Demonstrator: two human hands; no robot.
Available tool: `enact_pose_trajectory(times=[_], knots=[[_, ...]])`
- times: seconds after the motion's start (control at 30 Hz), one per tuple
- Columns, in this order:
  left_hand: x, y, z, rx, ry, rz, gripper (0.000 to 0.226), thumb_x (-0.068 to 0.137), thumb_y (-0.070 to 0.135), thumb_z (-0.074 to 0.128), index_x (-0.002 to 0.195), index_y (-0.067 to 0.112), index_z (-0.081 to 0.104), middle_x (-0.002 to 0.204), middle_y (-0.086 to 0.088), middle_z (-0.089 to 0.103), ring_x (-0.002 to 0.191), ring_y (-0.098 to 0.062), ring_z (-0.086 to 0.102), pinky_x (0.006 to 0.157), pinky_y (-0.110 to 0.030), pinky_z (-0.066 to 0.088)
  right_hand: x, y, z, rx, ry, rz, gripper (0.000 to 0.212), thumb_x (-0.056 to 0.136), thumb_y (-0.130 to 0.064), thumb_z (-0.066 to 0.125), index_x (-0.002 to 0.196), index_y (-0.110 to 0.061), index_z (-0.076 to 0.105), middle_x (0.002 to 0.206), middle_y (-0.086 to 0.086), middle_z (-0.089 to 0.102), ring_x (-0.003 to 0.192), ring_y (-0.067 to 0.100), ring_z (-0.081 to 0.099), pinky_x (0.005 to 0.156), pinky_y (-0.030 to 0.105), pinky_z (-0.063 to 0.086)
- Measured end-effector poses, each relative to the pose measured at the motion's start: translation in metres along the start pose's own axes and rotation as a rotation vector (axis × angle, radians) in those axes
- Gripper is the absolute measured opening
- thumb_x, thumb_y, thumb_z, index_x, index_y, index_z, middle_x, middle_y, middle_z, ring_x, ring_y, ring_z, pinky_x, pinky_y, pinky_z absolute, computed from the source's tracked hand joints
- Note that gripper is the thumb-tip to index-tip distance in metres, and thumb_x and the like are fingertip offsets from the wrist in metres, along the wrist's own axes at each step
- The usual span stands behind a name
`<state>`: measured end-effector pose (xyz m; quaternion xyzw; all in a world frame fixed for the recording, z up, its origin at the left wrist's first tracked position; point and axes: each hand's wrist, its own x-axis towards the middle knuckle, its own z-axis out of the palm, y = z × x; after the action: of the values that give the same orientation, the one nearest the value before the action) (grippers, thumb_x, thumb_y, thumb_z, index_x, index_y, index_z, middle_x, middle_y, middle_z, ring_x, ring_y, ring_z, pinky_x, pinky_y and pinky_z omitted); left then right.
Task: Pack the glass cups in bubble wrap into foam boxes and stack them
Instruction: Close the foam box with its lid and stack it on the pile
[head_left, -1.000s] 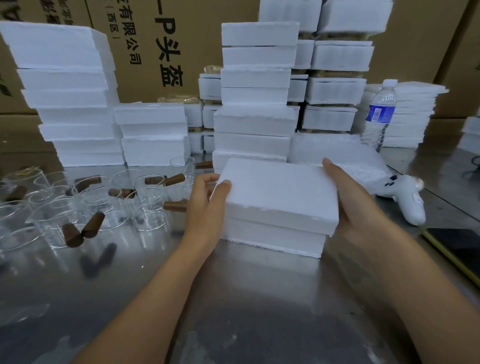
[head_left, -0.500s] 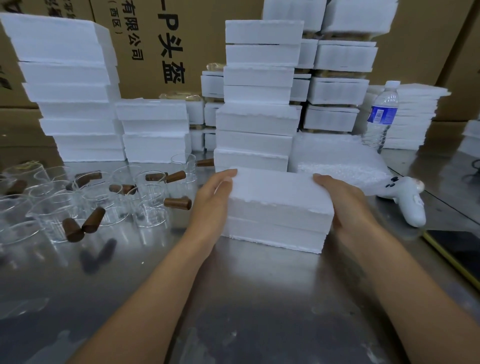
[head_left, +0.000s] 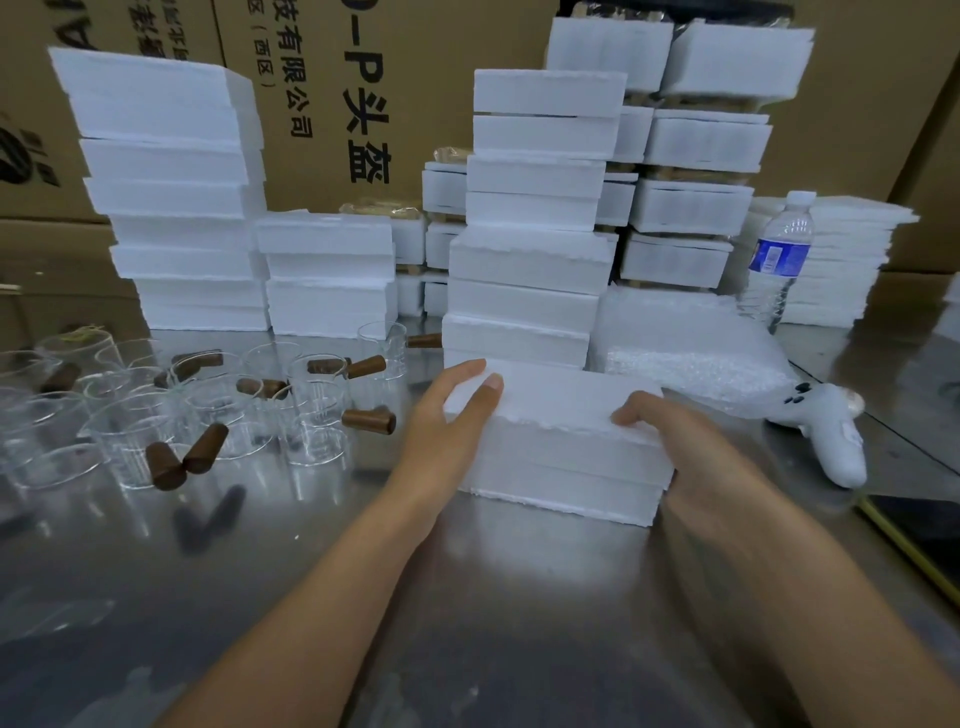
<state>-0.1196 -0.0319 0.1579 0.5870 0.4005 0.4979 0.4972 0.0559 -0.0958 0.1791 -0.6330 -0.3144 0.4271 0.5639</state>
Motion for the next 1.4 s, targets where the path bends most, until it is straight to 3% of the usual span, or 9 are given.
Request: enact_pose_trajectory(times=[0.2,0.3,0.5,0.63,0.77,0.87,1.03,1.23,1.4], knots=[[-0.004,0.001,0.0,-0.11,0.021,0.039,0.022,0.094,0.029,0.056,0.106,0.047,0.06,0.106,0.036,0.049,0.09,0.026,0.045,0.063,0.01,0.032,0.0,0.001,-0.005,0.083,-0.095,-0.052,0.012,0.076,-0.015,0.064,0.088,-0.016,0.064,0.078,0.001,0.069,0.065,0.017,0.064,0.063,0.029,0.046],[-0.006,0.001,-0.001,-0.158,0.056,0.091,0.029,0.094,0.024,0.056,0.111,0.048,0.061,0.109,0.038,0.051,0.087,0.036,0.041,0.068,0.008,0.033,-0.005,-0.003,-0.007,0.214,-0.151,-0.138,0.012,0.083,-0.012,0.057,0.09,-0.016,0.066,0.08,0.001,0.072,0.067,0.014,0.067,0.058,0.028,0.05],[-0.009,0.003,0.0,-0.182,0.092,0.184,0.033,0.092,0.02,0.059,0.114,0.045,0.06,0.109,0.042,0.053,0.103,0.03,0.041,0.077,0.007,0.033,-0.007,-0.011,-0.008,0.347,-0.078,-0.142,0.014,0.084,-0.011,0.057,0.094,-0.006,0.066,0.085,0.009,0.068,0.075,0.023,0.062,0.068,0.037,0.05],[-0.009,0.004,-0.002,-0.181,0.122,0.214,0.034,0.091,0.019,0.06,0.116,0.042,0.061,0.114,0.038,0.053,0.108,0.027,0.041,0.077,0.008,0.034,-0.009,-0.01,-0.009,0.389,-0.114,-0.058,0.038,0.079,-0.015,0.062,0.115,-0.004,0.061,0.109,0.014,0.067,0.095,0.028,0.059,0.082,0.04,0.049],[-0.009,0.006,-0.003,-0.161,0.118,0.234,0.03,0.093,0.02,0.058,0.115,0.04,0.06,0.113,0.036,0.054,0.106,0.026,0.044,0.081,0.006,0.035,-0.01,-0.01,-0.01,0.387,-0.152,-0.013,0.058,0.062,-0.022,0.069,0.118,-0.007,0.06,0.108,0.014,0.064,0.096,0.027,0.054,0.092,0.043,0.046],[-0.011,0.01,-0.001,-0.164,0.063,0.256,0.026,0.096,0.029,0.052,0.116,0.043,0.058,0.117,0.036,0.052,0.109,0.025,0.042,0.08,0.007,0.033,-0.01,-0.012,-0.013,0.392,-0.141,-0.028,0.052,0.061,-0.025,0.068,0.11,-0.01,0.063,0.102,0.01,0.066,0.093,0.027,0.058,0.092,0.047,0.045],[-0.01,0.017,-0.008,-0.327,-0.004,0.241,0.023,0.095,0.04,0.038,0.113,0.043,0.053,0.134,0.012,0.054,0.125,-0.001,0.048,0.106,-0.024,0.038,-0.011,-0.018,-0.019,0.455,-0.182,-0.085,0.031,0.063,-0.025,0.064,0.093,-0.017,0.066,0.09,0.004,0.072,0.081,0.025,0.065,0.073,0.043,0.053],[-0.008,0.008,-0.023,-0.298,-0.071,0.207,0.037,0.092,0.04,0.033,0.111,0.018,0.056,0.114,0.001,0.063,0.109,-0.01,0.06,0.088,-0.02,0.047,-0.013,-0.036,-0.019,0.675,-0.204,-0.17,0.015,0.071,-0.021,0.058,0.086,-0.018,0.064,0.076,0.0,0.072,0.061,0.017,0.069,0.054,0.036,0.056],[-0.014,-0.012,-0.024,-0.05,-0.329,0.169,0.02,0.087,0.033,0.062,0.091,0.014,0.059,0.073,0.006,0.065,0.071,-0.008,0.062,0.069,-0.022,0.048,-0.005,-0.085,-0.016,0.655,-0.203,-0.3,0.018,0.086,-0.026,0.048,0.099,-0.024,0.06,0.094,0.0,0.068,0.079,0.018,0.067,0.071,0.037,0.055]])
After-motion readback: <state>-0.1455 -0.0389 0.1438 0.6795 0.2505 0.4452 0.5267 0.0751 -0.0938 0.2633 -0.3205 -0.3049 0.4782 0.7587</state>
